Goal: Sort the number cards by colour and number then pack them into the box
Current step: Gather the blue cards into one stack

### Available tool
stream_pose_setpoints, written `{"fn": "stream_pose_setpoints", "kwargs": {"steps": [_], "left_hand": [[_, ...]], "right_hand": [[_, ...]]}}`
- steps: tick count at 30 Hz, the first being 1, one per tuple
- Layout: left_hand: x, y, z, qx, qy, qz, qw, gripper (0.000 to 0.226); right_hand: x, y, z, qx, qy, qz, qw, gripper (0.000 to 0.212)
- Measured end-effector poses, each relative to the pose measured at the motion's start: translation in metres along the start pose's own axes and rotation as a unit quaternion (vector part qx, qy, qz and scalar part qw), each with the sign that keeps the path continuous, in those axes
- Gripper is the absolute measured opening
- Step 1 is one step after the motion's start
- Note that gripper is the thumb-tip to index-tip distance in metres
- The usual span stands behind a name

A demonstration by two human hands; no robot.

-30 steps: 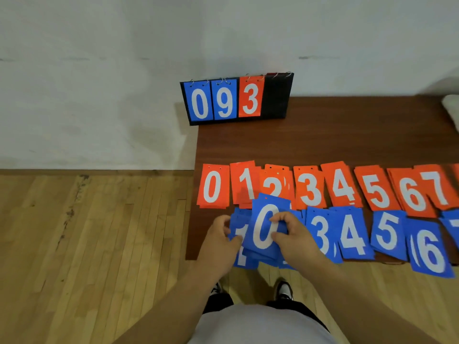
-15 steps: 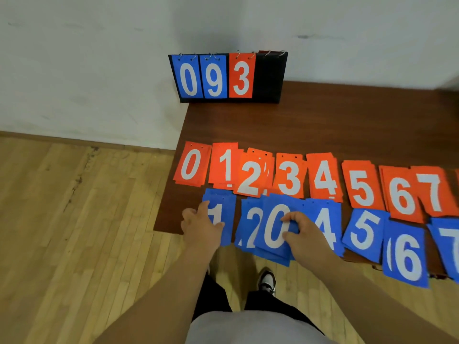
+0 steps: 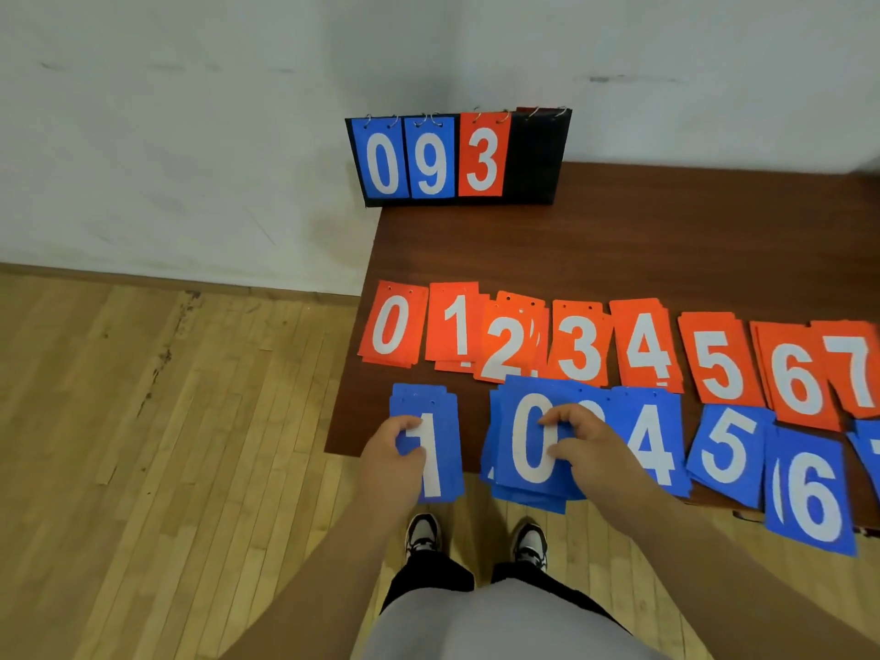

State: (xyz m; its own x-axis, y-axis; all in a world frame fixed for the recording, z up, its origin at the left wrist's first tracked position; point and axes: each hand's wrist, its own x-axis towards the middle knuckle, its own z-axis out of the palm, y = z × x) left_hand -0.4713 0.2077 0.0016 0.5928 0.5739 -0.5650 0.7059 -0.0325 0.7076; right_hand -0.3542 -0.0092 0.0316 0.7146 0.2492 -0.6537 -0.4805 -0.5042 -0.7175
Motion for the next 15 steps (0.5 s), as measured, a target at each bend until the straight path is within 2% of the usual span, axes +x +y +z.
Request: {"fn": "stream_pose_setpoints", "kwargs": {"steps": [3,5,7,10,12,15], "left_hand": [[-0.013,0.008,-0.025,-0.044,-0.007,0.001,0.999,0.035],[-0.02,0.019,-0.038,-0.062,-0.032,0.032,0.997,0.037],[-0.024,0.033,-0.049,-0.084,-0.068,0.064,0.992,0.04],[-0.028,0.053,-0.062,-0.102,-0.104,0.11,0.983,0.044],[-0.026,0.062,-0.067,-0.128,-0.117,0.131,0.976,0.048],[-0.024,0.068,-0.07,-0.19,-0.141,0.108,0.966,0.047]], "right_hand": [[-0.007,-0.02,0.019,0.133,-0.022,0.029,0.99,0.033],[-0.014,-0.034,0.032,0.252,-0.059,0.034,0.965,0.037],[-0.022,-0.05,0.044,0.315,-0.098,0.021,0.944,0.037],[-0.032,-0.067,0.061,0.311,-0.097,-0.008,0.945,0.034],[-0.033,-0.071,0.071,0.26,-0.06,-0.025,0.964,0.036],[-0.037,-0.071,0.079,0.157,-0.004,-0.041,0.987,0.038]]}}
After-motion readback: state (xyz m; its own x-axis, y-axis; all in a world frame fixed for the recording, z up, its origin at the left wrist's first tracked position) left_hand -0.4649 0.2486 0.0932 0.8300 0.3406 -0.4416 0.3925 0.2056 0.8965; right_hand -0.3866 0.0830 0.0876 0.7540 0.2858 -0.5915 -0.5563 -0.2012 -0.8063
